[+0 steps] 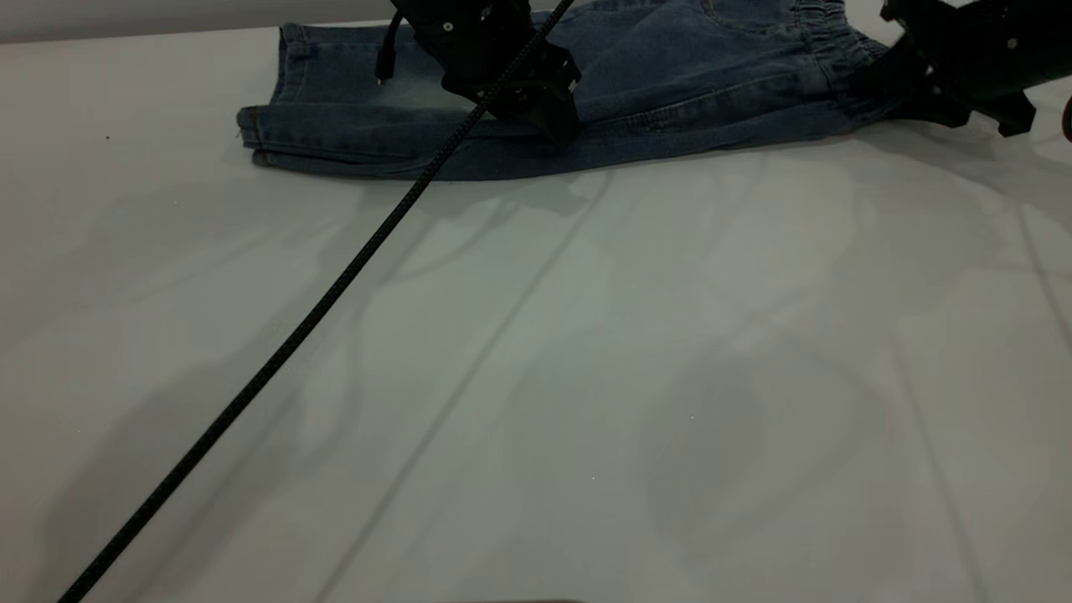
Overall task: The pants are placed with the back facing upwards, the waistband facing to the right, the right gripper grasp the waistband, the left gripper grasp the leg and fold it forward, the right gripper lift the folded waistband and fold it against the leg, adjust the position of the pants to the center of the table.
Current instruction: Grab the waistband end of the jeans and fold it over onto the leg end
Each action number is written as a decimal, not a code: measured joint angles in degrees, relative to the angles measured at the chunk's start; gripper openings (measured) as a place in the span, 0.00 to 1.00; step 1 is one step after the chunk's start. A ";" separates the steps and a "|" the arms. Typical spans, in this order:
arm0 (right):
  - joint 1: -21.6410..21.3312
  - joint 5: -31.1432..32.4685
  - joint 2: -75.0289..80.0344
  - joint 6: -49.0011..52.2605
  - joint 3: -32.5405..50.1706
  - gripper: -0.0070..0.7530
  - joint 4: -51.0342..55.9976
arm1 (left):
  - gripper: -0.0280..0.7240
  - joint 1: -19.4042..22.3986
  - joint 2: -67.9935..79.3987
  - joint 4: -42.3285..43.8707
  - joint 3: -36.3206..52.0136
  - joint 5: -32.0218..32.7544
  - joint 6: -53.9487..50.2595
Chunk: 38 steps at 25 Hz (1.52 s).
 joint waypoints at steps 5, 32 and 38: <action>-0.05 1.96 -0.63 -0.44 -1.21 0.11 -0.77 | 0.62 0.05 0.00 4.04 -4.39 4.95 -2.81; -0.87 15.28 -25.88 14.60 -1.26 0.11 -31.22 | 0.62 -1.44 6.77 12.06 -12.51 6.94 -15.73; -0.70 21.88 -26.70 12.34 -1.32 0.11 -27.68 | 0.62 -5.36 6.81 10.79 -12.54 5.77 -15.68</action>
